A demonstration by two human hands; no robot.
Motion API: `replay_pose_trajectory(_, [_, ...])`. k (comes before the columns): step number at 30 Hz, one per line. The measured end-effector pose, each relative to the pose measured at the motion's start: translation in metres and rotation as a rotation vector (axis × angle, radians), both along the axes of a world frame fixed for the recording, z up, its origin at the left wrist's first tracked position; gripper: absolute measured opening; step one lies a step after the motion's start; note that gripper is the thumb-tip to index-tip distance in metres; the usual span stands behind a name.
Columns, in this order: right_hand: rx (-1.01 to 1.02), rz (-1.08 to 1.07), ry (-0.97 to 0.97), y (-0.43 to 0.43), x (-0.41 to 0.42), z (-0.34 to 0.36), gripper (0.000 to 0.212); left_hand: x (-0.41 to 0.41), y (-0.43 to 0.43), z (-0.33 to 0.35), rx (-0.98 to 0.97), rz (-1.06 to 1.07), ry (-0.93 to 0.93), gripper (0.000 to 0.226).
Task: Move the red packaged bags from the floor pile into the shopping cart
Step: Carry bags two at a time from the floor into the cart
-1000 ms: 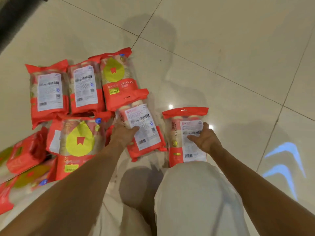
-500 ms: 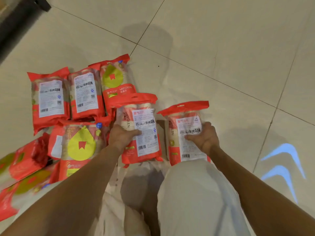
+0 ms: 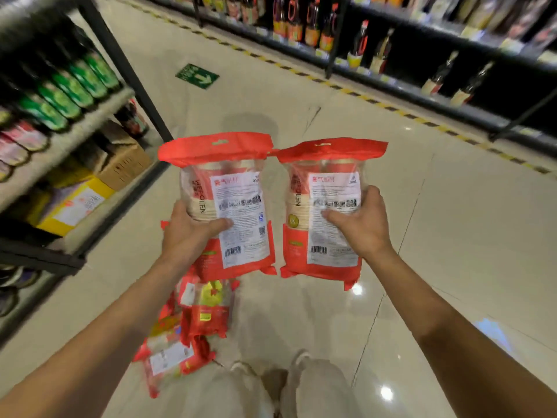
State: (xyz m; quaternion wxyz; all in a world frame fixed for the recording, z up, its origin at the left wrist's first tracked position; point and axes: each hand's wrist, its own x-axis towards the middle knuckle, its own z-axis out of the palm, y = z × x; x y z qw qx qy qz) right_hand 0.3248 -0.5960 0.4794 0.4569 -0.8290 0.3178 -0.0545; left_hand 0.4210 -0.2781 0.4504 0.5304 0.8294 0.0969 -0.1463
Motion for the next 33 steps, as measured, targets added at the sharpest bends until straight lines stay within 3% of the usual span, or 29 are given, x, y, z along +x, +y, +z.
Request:
replay_pose_trajectory(5, [0.018, 0.001, -0.148, 0.031, -0.009, 0.181, 0.066, -0.013, 0.019, 0.191, -0.036, -0.045, -0.194, 0.069])
replay_pose_trajectory(11, [-0.023, 0.049, -0.305, 0.077, -0.014, 0.293, 0.069, -0.028, 0.062, 0.298, -0.108, -0.023, -0.35, 0.07])
replay_pose_trajectory(14, [-0.025, 0.096, -0.353, 0.102, -0.01, 0.315, 0.072, -0.037, 0.087, 0.319, -0.133, 0.03, -0.38, 0.084])
replay_pose_trajectory(20, [0.005, 0.204, -0.391, 0.151, 0.005, 0.334, 0.068, -0.058, 0.138, 0.351, -0.068, 0.124, -0.455, 0.071])
replay_pose_trajectory(24, [0.028, 0.32, -0.413, 0.186, 0.018, 0.341, 0.066, -0.084, 0.174, 0.361, 0.001, 0.258, -0.505, 0.064])
replay_pose_trajectory(33, [0.176, 0.734, -0.454, 0.264, 0.047, 0.351, 0.068, -0.176, 0.229, 0.386, 0.139, 0.686, -0.488, 0.082])
